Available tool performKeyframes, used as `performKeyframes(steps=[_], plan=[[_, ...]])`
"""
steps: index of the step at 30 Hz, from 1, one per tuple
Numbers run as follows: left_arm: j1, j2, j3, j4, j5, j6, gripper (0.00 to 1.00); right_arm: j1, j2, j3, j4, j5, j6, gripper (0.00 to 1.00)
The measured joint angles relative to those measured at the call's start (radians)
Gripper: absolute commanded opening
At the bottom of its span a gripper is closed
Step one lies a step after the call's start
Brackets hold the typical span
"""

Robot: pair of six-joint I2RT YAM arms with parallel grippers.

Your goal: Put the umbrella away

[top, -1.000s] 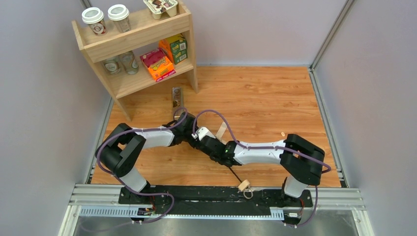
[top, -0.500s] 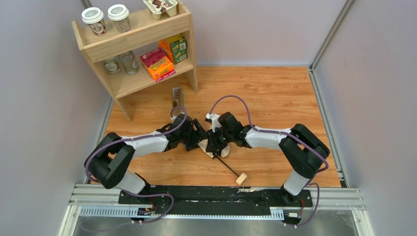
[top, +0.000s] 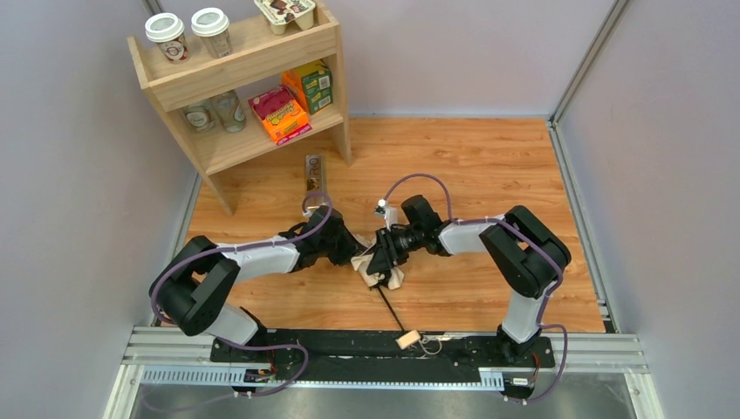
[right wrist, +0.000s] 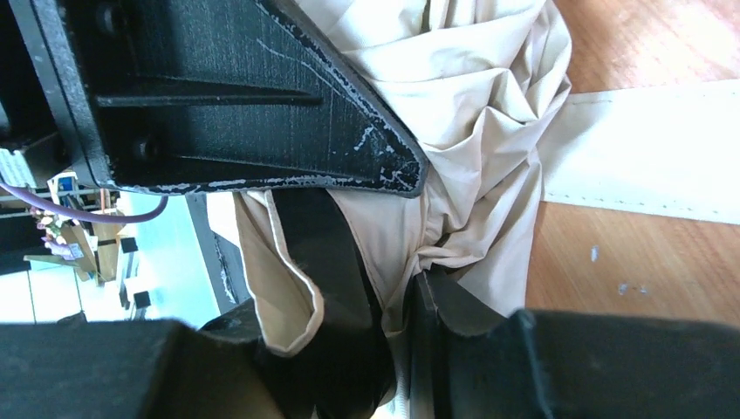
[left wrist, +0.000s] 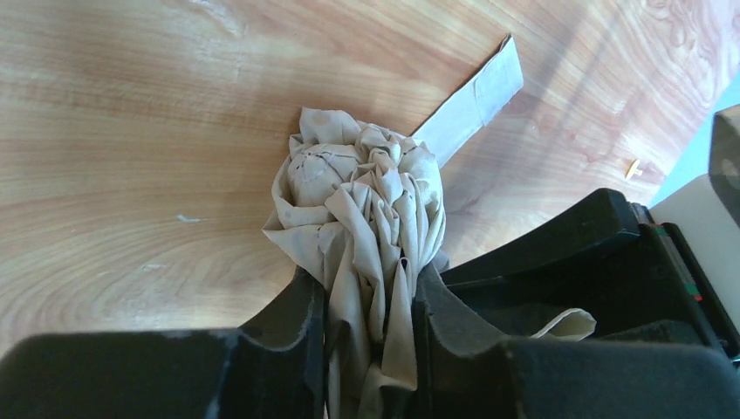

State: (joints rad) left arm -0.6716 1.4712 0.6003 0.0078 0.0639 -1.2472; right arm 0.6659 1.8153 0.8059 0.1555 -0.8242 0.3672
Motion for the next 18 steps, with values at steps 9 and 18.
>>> performKeyframes(steps=[9,18], plan=[[0.004,0.048,-0.01,0.109,0.07,-0.058,0.0,0.012,-0.057,0.035,-0.186,0.113,-0.037,0.6],[0.006,0.062,-0.01,0.124,0.092,-0.064,0.0,0.171,-0.33,0.055,-0.407,0.483,-0.113,0.96]])
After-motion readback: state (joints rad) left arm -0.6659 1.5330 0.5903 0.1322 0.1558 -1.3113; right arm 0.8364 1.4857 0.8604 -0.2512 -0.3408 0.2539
